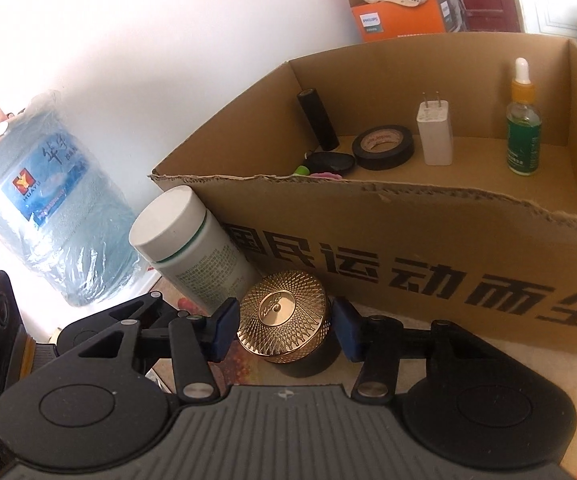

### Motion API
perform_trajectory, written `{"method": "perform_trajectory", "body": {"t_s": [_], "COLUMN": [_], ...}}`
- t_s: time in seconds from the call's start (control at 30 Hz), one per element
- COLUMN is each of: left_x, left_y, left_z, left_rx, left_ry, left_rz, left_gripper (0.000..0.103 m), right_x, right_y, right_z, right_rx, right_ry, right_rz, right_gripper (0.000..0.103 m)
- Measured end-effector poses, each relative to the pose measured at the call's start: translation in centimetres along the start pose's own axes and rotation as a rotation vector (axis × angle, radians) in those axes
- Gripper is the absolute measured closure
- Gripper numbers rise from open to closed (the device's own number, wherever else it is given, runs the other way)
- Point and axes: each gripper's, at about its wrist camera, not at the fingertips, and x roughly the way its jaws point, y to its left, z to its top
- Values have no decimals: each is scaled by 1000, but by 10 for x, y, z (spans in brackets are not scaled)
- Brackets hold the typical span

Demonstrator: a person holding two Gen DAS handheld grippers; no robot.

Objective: Organize rigid objects
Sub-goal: 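Grasp the gold-lidded jar by its sides with the right tool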

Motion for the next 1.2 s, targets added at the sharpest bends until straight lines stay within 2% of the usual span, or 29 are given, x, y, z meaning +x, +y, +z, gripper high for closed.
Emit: {"method": "perform_trajectory", "body": {"t_s": [0.5,0.83,0.93,1.0,1.2], "left_x": [7,16,21,25,28], "left_y": [-46,-60,-61,-62,-66], "left_z": [11,16,19,22,20], "left_rx": [103,127,137,140,158], "left_ry": [-12,-4,1,11,18], "left_rz": [-136,-58,-31,-23,8], "left_gripper": [4,9,14,23,28], "right_x": [-57,-69,-66,-64,-61], "right_y": [-42,-58,-59,-58,-56], "right_z": [-27,-41,-42,-42,-43], "right_rx": [190,258,270,274,265], "right_ry": [-75,-86,-82,-81,-85], "right_rz": [-72,-79,-74,-70,-65], "right_gripper": [48,48,48,48,47]}}
